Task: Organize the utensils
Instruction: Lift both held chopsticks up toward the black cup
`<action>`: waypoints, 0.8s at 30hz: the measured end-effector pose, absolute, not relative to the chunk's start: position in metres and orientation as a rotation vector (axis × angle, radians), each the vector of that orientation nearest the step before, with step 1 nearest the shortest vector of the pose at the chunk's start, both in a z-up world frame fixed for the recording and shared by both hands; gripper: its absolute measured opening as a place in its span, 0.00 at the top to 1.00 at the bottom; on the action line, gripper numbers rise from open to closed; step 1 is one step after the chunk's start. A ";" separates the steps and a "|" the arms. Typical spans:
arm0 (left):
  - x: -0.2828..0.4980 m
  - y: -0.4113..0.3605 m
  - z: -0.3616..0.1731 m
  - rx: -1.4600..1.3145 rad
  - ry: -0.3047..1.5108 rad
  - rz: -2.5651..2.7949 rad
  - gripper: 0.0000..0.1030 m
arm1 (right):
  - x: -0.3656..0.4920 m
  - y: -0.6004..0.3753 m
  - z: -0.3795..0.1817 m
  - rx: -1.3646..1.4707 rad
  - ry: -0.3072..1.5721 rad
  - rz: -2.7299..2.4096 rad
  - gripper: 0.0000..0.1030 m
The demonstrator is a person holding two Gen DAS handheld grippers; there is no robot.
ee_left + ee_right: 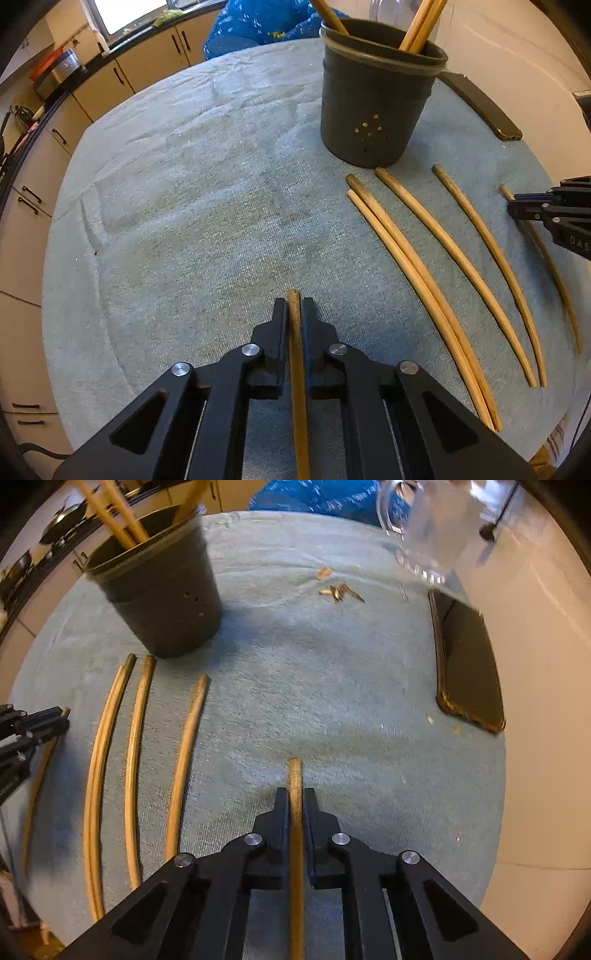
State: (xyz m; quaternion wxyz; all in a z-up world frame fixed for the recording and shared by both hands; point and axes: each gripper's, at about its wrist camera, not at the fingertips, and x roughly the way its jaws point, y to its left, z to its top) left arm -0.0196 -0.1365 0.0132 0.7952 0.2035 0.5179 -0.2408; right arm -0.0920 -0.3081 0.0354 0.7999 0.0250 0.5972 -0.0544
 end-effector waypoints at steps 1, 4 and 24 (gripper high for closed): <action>-0.024 -0.132 0.016 0.426 1.092 -0.509 0.94 | -0.096 -0.306 0.037 0.065 1.258 -0.109 0.93; -0.035 -0.119 0.030 0.360 1.044 -0.506 0.94 | -0.111 -0.306 0.049 0.123 1.169 -0.103 0.93; -0.136 -0.069 0.163 0.151 0.610 -0.514 0.94 | -0.219 -0.279 0.171 0.228 0.647 -0.118 0.93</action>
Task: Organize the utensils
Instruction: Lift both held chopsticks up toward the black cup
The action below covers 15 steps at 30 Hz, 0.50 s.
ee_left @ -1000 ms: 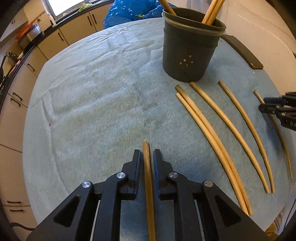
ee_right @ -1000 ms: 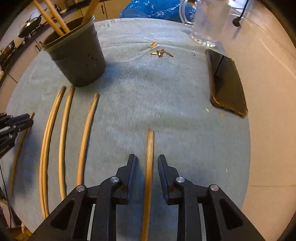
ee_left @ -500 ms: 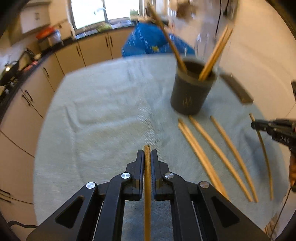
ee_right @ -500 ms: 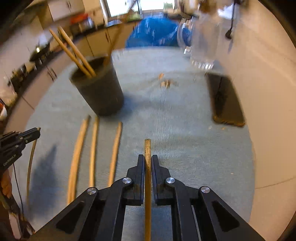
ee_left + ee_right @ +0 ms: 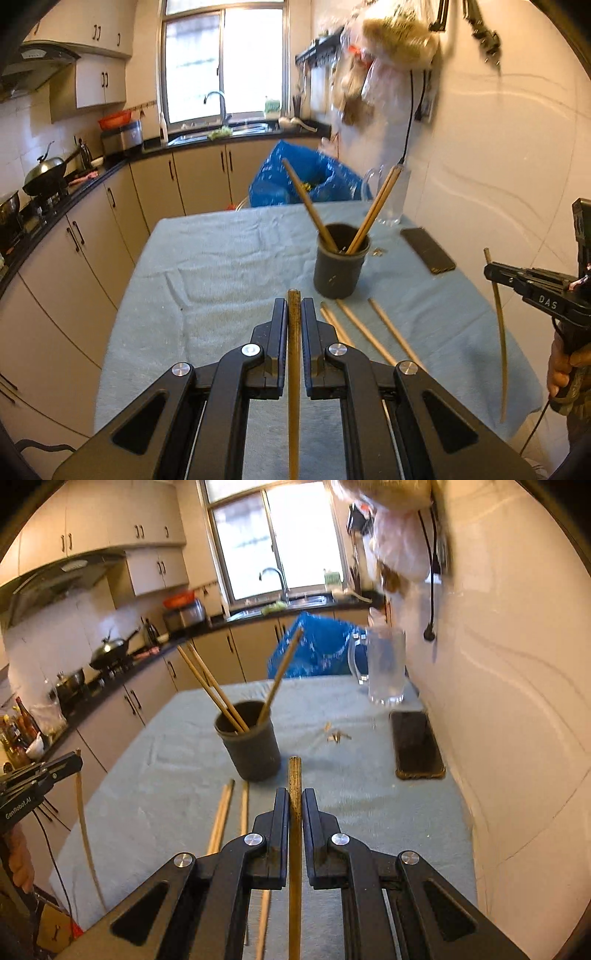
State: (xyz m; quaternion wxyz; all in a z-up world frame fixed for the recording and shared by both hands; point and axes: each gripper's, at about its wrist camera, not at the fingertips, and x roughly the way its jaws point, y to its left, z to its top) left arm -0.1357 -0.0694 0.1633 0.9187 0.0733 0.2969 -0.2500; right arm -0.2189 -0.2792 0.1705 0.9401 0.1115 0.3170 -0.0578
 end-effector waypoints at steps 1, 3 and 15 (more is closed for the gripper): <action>-0.140 -0.068 0.167 0.142 0.596 -0.518 0.94 | -0.223 -0.277 0.173 0.228 0.634 -0.117 0.93; -0.148 -0.064 0.174 0.121 0.584 -0.520 0.94 | -0.230 -0.275 0.180 0.230 0.605 -0.117 0.93; -0.166 -0.057 0.205 0.032 0.501 -0.549 0.94 | -0.238 -0.278 0.198 0.282 0.479 -0.123 0.93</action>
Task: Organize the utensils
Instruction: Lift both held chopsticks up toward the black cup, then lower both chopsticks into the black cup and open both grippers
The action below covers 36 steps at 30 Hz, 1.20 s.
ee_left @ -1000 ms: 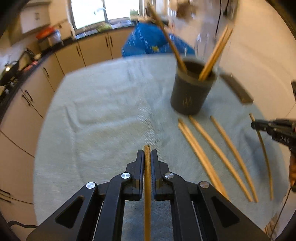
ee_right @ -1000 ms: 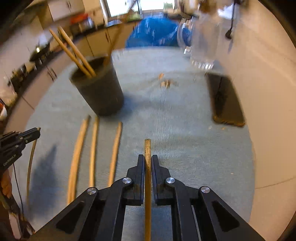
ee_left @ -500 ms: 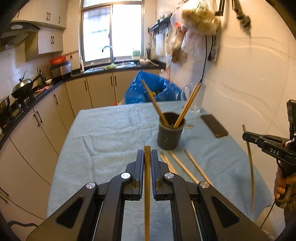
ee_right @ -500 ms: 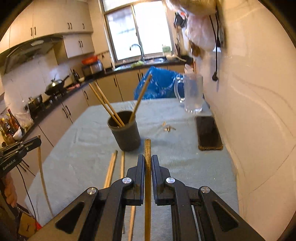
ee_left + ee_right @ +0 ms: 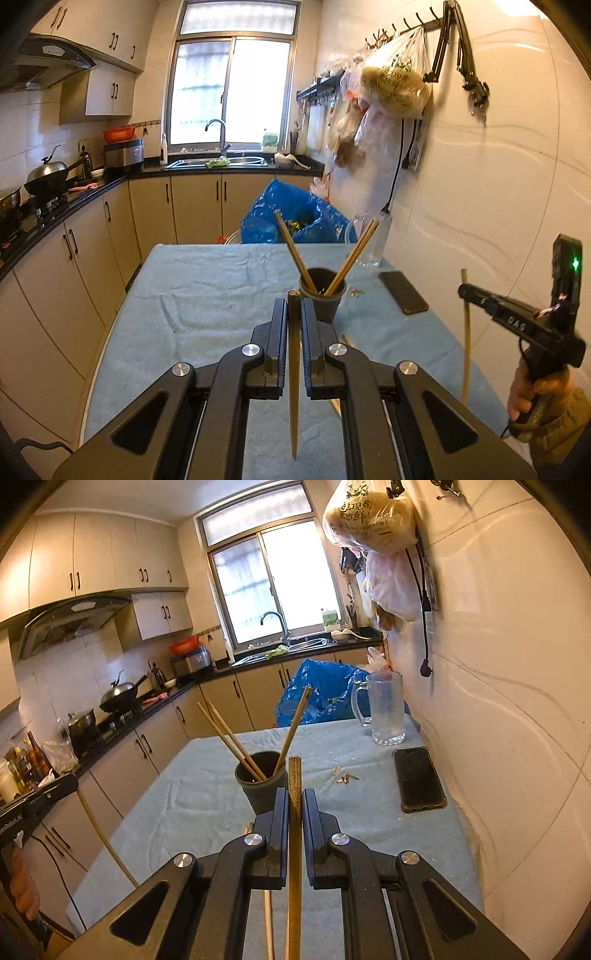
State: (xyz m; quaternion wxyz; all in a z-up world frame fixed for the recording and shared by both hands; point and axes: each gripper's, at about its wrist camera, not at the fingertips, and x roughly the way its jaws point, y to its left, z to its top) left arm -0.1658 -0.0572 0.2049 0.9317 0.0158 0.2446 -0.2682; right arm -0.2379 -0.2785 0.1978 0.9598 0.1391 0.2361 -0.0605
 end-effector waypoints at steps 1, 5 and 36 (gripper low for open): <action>-0.165 -0.058 0.207 0.029 0.497 -0.551 0.94 | -0.236 -0.279 0.198 0.287 0.477 -0.121 0.93; -0.160 -0.063 0.213 0.015 0.492 -0.566 0.94 | -0.225 -0.283 0.198 0.299 0.472 -0.120 0.93; 0.039 -0.176 0.249 -0.142 0.478 -0.510 0.94 | -0.029 -0.281 0.242 0.279 0.068 -0.254 0.93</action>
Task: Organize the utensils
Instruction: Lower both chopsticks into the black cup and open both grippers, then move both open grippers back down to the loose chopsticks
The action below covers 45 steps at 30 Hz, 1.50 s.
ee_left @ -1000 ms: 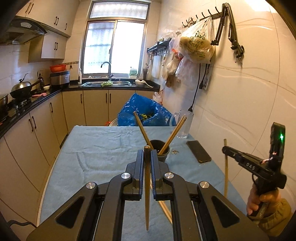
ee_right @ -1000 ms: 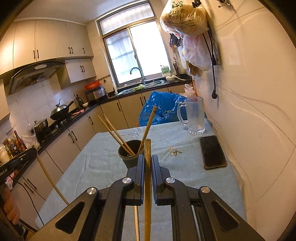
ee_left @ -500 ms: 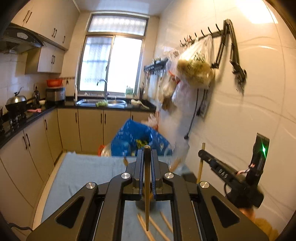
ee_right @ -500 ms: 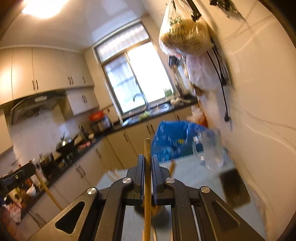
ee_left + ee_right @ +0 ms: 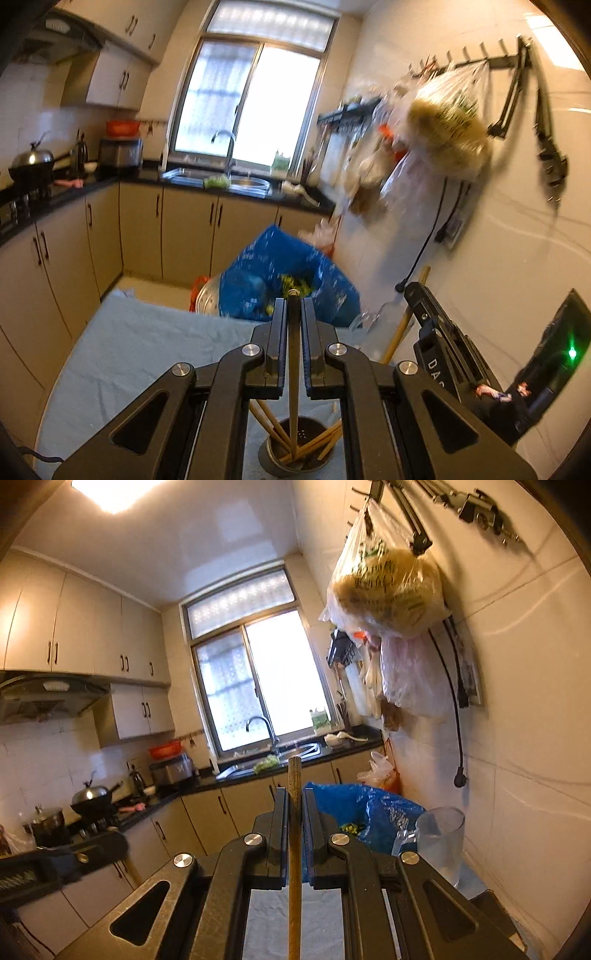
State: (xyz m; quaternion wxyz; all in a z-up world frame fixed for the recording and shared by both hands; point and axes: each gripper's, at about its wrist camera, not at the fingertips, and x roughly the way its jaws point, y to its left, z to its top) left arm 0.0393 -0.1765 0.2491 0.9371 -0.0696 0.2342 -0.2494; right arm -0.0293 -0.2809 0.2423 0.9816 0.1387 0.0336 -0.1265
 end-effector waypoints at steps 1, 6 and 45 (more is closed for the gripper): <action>0.043 -0.179 0.244 -0.139 0.491 -0.509 0.94 | -0.025 -0.279 0.235 0.273 0.084 -0.255 0.93; 0.047 -0.181 0.230 -0.134 0.521 -0.516 0.94 | -0.018 -0.278 0.214 0.244 0.138 -0.258 0.93; -0.076 -0.099 0.041 -0.048 0.938 -0.394 0.61 | -0.140 -0.259 0.053 0.213 0.841 -0.026 0.59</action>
